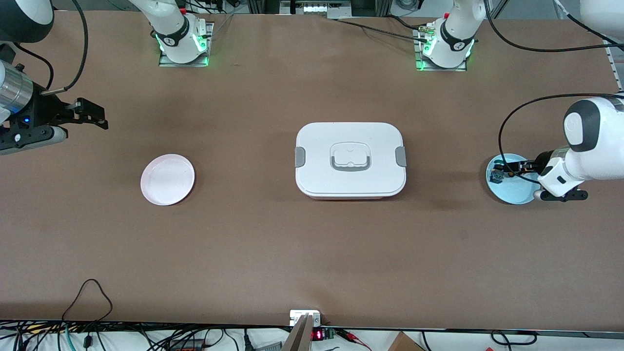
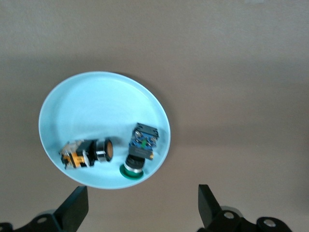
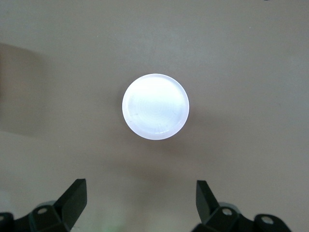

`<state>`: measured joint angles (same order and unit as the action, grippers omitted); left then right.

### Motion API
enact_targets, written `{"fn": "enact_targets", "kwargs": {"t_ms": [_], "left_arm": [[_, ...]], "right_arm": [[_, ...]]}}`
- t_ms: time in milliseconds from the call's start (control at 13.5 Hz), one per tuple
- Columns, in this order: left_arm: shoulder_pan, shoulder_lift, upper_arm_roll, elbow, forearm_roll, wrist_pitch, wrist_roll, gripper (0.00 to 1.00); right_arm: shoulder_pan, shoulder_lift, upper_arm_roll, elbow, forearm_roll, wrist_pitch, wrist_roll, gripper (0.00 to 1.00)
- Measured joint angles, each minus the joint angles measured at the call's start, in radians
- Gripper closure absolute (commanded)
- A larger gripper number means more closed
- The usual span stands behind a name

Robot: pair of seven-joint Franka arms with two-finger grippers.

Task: Transfer orange switch to right arm and place
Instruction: 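Lower the left gripper and close it on the orange switch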

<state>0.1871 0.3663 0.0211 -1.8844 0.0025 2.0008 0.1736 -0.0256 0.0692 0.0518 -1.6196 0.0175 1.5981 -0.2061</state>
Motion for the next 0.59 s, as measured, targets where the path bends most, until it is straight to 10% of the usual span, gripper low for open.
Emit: {"fn": "enact_targets", "kwargs": {"t_ms": [592], "left_arm": [[0.092,0.056,0.011,-0.048,0.0,0.159,0.092,0.0]], "right_arm": [[0.0,0.0,0.0,0.0,0.0,0.0,0.0,0.0]]}}
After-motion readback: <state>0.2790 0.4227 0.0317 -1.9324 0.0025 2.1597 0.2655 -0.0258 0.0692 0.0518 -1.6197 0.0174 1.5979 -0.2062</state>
